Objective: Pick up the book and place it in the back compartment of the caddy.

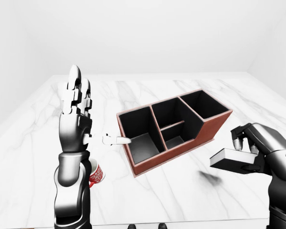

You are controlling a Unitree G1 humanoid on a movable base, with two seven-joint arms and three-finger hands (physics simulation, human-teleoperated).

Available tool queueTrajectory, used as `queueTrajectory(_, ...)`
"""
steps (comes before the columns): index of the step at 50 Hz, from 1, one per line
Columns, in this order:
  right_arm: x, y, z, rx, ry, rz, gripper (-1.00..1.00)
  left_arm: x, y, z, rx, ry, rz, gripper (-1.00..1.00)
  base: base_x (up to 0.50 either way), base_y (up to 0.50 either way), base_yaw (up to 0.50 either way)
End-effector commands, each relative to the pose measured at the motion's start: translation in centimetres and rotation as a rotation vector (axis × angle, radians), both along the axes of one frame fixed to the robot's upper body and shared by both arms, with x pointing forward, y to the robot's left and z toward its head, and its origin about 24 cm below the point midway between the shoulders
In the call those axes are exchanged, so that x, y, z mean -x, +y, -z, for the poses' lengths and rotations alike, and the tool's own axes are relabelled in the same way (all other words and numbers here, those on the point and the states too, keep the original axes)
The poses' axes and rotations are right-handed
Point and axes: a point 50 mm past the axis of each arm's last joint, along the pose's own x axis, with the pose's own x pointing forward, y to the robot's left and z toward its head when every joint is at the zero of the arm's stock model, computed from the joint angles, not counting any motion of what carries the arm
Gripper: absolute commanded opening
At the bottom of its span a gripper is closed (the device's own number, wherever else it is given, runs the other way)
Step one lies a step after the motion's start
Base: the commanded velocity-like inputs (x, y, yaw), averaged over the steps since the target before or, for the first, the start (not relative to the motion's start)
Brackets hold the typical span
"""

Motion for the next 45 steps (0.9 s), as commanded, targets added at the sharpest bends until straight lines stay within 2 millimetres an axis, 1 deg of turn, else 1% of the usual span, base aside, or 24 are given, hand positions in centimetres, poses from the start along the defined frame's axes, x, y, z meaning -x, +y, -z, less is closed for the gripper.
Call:
queueTrajectory(1, -0.9, 1.5, -3.5, 0.103, -0.123, -0.049, -1.0, 0.1, 0.0, -0.2, 0.001, -0.012, 0.0, 1.0, 0.0, 0.0, 0.0)
queueTrajectory(11, -1.4, 2.6, -5.0, 0.145, -0.175, -0.086, -1.0, 0.2, 0.0, -0.3, 0.001, -0.013, 0.0, 1.0, 0.0, 0.0, 0.0)
queueTrajectory(14, -1.7, 2.9, -5.0, 0.146, -0.177, -0.097, -1.0, 0.2, 0.0, -0.3, 0.001, -0.015, -0.001, 1.0, 0.0, 0.0, 0.0)
queueTrajectory(23, -2.2, 4.3, -6.3, 0.182, -0.227, -0.137, -1.0, 0.1, 0.1, -0.3, 0.002, -0.014, -0.001, 1.0, 0.0, 0.0, 0.0)
queueTrajectory(45, -3.2, 6.1, -7.1, 0.188, -0.265, -0.198, -1.0, -0.1, 0.1, 0.0, 0.005, 0.0, -0.003, 1.0, 0.0, 0.0, 0.0)
